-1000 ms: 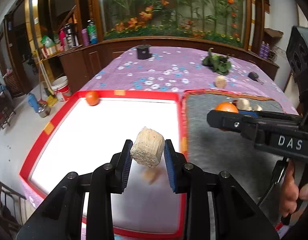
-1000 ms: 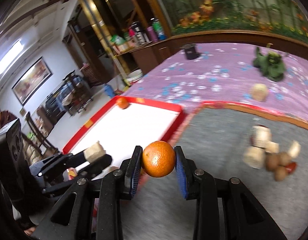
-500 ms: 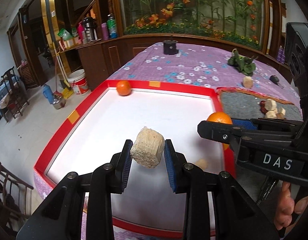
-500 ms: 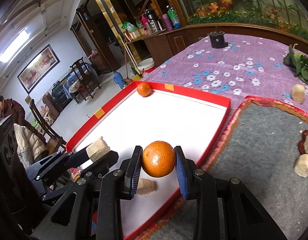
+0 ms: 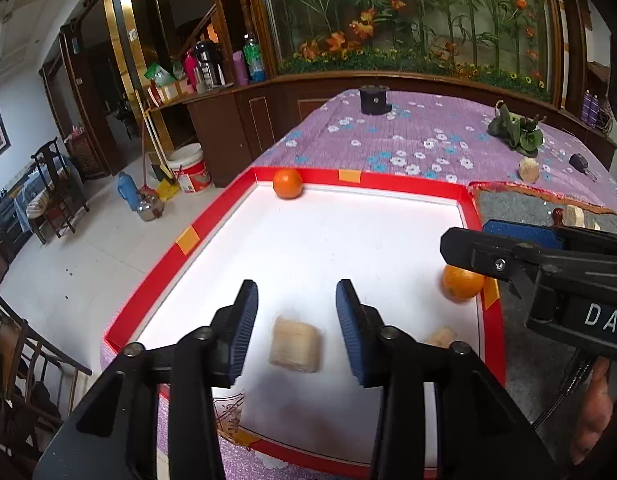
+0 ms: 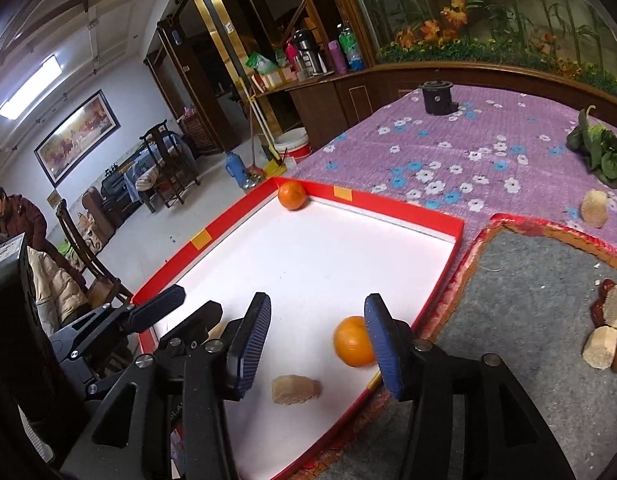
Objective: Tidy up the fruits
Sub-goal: 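Move both open tools back over the felt mat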
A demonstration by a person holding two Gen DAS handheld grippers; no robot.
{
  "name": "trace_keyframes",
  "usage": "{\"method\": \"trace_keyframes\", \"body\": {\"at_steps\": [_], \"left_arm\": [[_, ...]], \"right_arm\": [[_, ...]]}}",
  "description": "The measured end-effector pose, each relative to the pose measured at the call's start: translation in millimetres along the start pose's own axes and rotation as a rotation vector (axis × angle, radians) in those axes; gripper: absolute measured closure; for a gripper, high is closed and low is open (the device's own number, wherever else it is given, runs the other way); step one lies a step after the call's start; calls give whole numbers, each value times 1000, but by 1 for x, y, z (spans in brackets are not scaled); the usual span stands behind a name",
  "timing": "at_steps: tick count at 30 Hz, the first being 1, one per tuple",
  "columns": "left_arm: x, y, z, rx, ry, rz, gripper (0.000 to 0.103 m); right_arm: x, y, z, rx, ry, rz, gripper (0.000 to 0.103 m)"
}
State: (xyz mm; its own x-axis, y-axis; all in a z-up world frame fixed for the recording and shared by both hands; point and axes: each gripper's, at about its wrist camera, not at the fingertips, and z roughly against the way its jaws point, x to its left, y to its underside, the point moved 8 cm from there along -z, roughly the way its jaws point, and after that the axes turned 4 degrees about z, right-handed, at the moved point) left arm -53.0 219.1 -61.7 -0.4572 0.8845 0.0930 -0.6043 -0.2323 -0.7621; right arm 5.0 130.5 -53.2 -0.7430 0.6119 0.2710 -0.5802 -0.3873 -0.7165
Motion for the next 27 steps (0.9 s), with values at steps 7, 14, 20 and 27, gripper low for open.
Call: {"method": "trace_keyframes", "body": {"at_steps": [7, 14, 20, 27], "left_arm": [[-6, -6, 10, -20, -8, -17, 62], [-17, -11, 17, -28, -10, -35, 62], [-52, -12, 24, -23, 68, -91, 44], [-132, -7, 27, 36, 253, -208, 43]], "right_arm": [[-7, -4, 17, -29, -6, -18, 52], [-17, -4, 37, -53, -4, -32, 52], [-67, -1, 77, -85, 32, -92, 52], [-201, 36, 151, -89, 189, -304, 48]]}}
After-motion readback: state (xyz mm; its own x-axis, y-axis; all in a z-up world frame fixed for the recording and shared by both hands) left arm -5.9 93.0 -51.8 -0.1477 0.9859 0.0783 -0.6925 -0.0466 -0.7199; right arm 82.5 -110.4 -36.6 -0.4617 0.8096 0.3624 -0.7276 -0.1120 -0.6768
